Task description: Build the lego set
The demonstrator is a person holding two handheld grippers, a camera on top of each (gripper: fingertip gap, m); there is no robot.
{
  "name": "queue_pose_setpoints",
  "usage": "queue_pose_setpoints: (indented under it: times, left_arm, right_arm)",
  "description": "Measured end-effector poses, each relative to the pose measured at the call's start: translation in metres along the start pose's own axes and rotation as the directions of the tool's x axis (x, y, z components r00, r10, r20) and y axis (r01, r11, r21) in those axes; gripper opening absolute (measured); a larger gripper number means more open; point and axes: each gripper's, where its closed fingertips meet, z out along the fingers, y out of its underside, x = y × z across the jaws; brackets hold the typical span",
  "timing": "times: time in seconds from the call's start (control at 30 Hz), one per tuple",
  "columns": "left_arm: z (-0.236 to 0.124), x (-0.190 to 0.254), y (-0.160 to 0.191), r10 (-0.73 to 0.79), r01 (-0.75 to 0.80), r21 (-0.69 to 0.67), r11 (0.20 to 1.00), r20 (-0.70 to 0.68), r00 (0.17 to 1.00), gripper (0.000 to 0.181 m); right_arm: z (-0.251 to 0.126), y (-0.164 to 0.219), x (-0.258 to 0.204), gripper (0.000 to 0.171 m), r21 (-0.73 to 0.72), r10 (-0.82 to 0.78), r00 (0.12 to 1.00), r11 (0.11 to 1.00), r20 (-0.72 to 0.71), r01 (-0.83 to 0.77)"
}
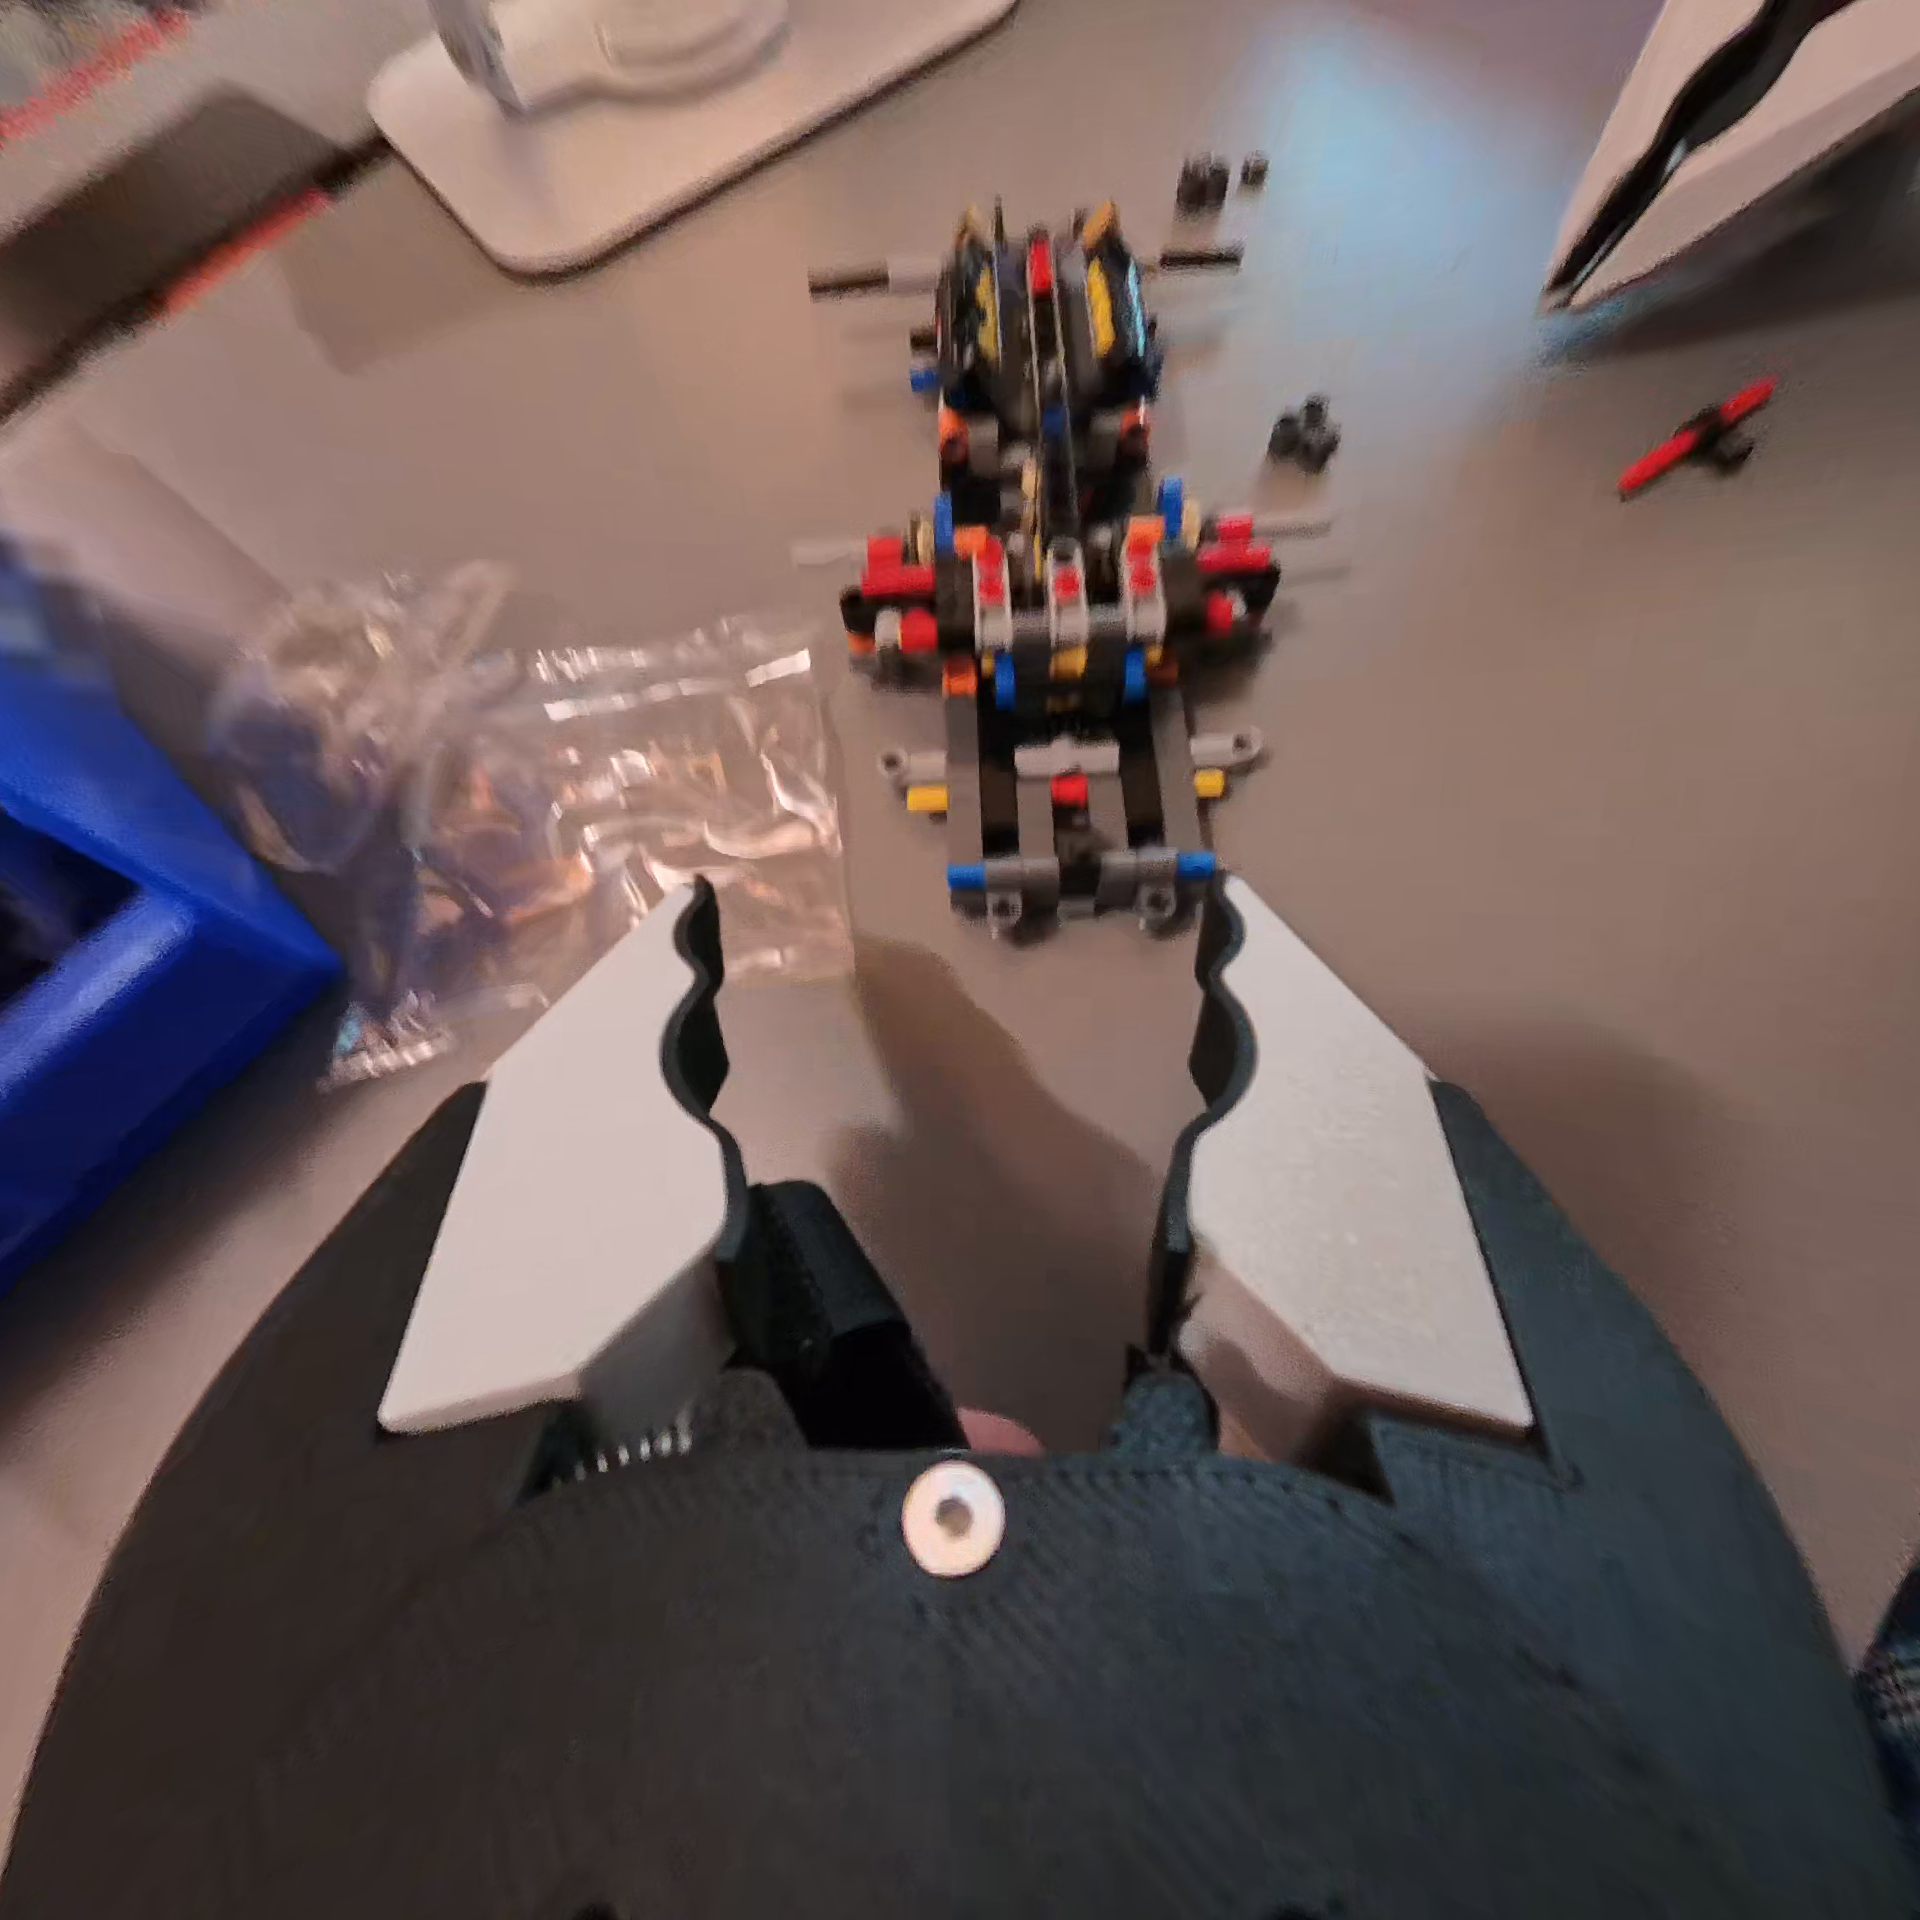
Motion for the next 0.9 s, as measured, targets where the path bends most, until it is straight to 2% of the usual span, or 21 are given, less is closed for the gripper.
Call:
queue_pose_setpoints:
  times: [0.17, 0.3, 0.47, 0.63, 0.73, 0.9]
  left_arm:
    - [0.001, 0.014, -0.060, 0.159, -0.158, 0.085, 0.984, -0.003, 0.987, 0.087]
    - [0.020, 0.027, -0.104, 0.295, -0.290, 0.103, 0.952, -0.035, 0.955, 0.084]
    - [0.052, 0.072, -0.140, 0.445, -0.431, 0.118, 0.895, -0.145, 0.884, 0.081]
    - [0.076, 0.091, -0.145, 0.574, -0.571, 0.076, 0.818, -0.189, 0.797, 0.071]
    - [0.078, 0.088, -0.129, 0.589, -0.609, 0.005, 0.793, -0.261, 0.765, 0.064]
    - [0.068, 0.096, -0.109, 0.590, -0.627, -0.022, 0.779, -0.316, 0.743, 0.045]
  right_arm:
    - [-0.032, 0.016, 0.005, 0.000, 0.057, 0.089, 0.992, 0.995, -0.091, -0.084]
    - [-0.071, 0.029, 0.008, 0.000, 0.117, 0.166, 0.968, 0.982, -0.191, -0.145]
    - [-0.126, 0.058, 0.009, 0.000, 0.166, 0.265, 0.911, 0.961, -0.316, -0.222]
    - [-0.156, 0.088, 0.004, 0.000, 0.187, 0.331, 0.863, 0.942, -0.381, -0.278]
    - [-0.155, 0.093, -0.002, 0.000, 0.192, 0.336, 0.864, 0.940, -0.375, -0.282]
    - [-0.142, 0.089, -0.004, 0.000, 0.175, 0.306, 0.881, 0.950, -0.360, -0.259]
